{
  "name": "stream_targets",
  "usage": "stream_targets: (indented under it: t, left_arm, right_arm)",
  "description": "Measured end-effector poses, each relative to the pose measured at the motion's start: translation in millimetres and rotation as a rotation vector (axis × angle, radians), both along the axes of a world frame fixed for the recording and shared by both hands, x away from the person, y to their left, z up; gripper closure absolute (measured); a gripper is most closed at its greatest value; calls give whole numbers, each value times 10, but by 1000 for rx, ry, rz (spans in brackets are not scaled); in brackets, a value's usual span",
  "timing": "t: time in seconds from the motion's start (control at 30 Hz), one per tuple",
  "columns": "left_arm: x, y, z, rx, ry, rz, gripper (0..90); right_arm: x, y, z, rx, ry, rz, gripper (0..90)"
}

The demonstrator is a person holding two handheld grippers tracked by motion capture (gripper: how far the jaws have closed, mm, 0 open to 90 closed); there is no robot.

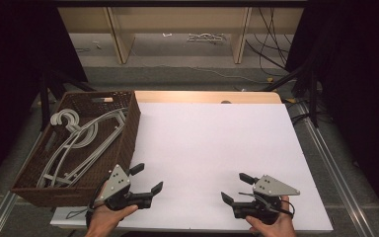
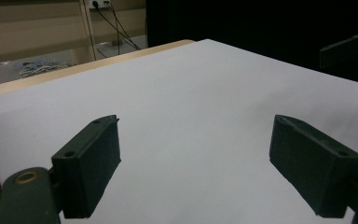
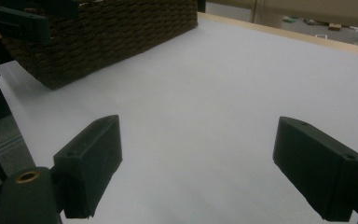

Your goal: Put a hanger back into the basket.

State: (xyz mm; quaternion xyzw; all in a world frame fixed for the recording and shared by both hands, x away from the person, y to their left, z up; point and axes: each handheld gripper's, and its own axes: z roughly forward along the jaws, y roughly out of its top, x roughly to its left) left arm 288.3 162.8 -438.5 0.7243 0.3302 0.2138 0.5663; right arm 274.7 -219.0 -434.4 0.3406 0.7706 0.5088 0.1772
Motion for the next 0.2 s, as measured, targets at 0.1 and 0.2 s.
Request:
stream_targets:
  t: [0.1, 0.2]
  left_arm:
    - [-2, 3, 2, 11, 6, 2, 159]
    - [-3, 1, 2, 15, 2, -1, 159]
  right_arm:
    - [4, 5, -2, 5, 2, 3, 163]
    - [1, 5, 1, 1, 1, 2, 163]
